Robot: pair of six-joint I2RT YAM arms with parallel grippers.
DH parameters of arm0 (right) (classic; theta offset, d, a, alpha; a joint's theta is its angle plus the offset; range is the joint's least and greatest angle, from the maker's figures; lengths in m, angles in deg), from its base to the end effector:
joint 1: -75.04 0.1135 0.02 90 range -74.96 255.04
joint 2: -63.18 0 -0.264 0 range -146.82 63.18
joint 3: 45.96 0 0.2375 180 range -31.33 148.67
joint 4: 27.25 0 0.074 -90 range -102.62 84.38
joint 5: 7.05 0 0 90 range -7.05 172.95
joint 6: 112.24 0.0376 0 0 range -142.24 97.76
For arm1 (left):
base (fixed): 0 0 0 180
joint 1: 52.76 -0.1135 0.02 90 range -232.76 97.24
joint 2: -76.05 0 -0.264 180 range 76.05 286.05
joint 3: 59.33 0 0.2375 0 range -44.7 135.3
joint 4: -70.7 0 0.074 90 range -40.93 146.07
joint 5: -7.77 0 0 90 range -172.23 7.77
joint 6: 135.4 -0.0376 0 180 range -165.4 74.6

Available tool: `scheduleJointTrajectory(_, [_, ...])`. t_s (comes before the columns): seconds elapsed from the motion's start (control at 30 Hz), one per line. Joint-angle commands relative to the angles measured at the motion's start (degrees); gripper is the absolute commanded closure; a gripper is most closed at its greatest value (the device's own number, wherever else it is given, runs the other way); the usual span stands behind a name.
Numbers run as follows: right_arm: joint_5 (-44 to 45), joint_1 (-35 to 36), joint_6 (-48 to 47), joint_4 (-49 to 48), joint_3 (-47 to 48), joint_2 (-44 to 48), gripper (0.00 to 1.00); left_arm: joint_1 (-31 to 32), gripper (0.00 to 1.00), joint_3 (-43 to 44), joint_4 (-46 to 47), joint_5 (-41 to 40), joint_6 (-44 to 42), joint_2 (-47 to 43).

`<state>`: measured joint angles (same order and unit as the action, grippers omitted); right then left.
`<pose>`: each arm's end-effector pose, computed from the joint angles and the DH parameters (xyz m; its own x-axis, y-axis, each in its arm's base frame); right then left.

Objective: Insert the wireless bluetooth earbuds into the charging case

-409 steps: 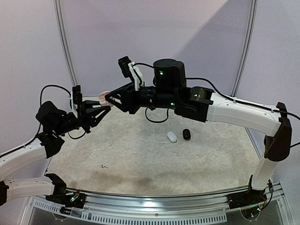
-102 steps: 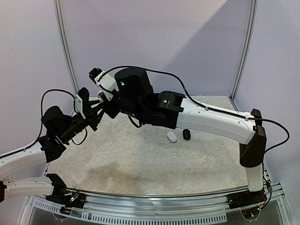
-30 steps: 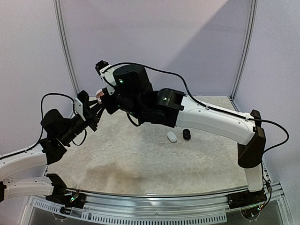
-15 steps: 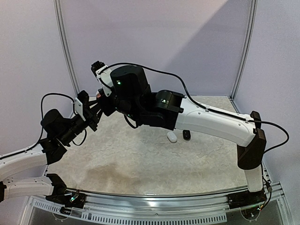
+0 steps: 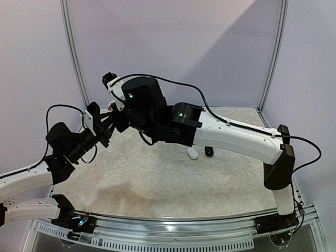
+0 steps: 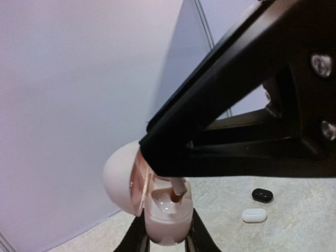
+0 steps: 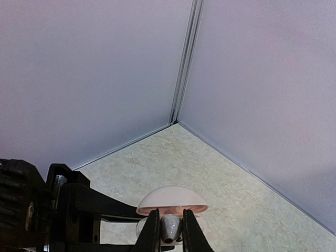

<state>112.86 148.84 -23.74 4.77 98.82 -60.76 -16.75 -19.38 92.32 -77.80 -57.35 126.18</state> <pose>0.1558 0.4691 0.3963 -0.0359 -0.2048 -0.9782 -0.6971 0.7065 -0.1223 0.1551 -0.1163 0.2963 0.2910 0.0437 -0.9557 0.6002 0.7696 0.2179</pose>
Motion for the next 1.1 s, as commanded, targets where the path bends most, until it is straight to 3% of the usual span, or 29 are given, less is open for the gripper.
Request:
scheduleJointTrajectory(0.0, [2.32, -0.55, 0.88, 2.59, 1.43, -1.37, 1.0, 0.99, 1.0, -0.58, 1.37, 0.34, -0.11, -0.45])
scheduleJointTrajectory(0.33, [1.2, -0.52, 0.12, 3.81, 1.68, -2.9, 1.0, 0.99, 1.0, -0.5, 1.6, 0.27, 0.03, -0.44])
scheduleJointTrajectory(0.67, [2.54, -0.58, -0.33, 6.3, 1.69, -4.38, 0.89, 0.99, 1.0, -0.4, 1.54, -0.21, 0.07, -0.5])
scheduleJointTrajectory(1.07, [8.37, -0.44, -1.65, 7.07, 1.77, -3.33, 0.95, 0.99, 1.0, -0.3, 1.13, -0.56, -0.02, -0.53])
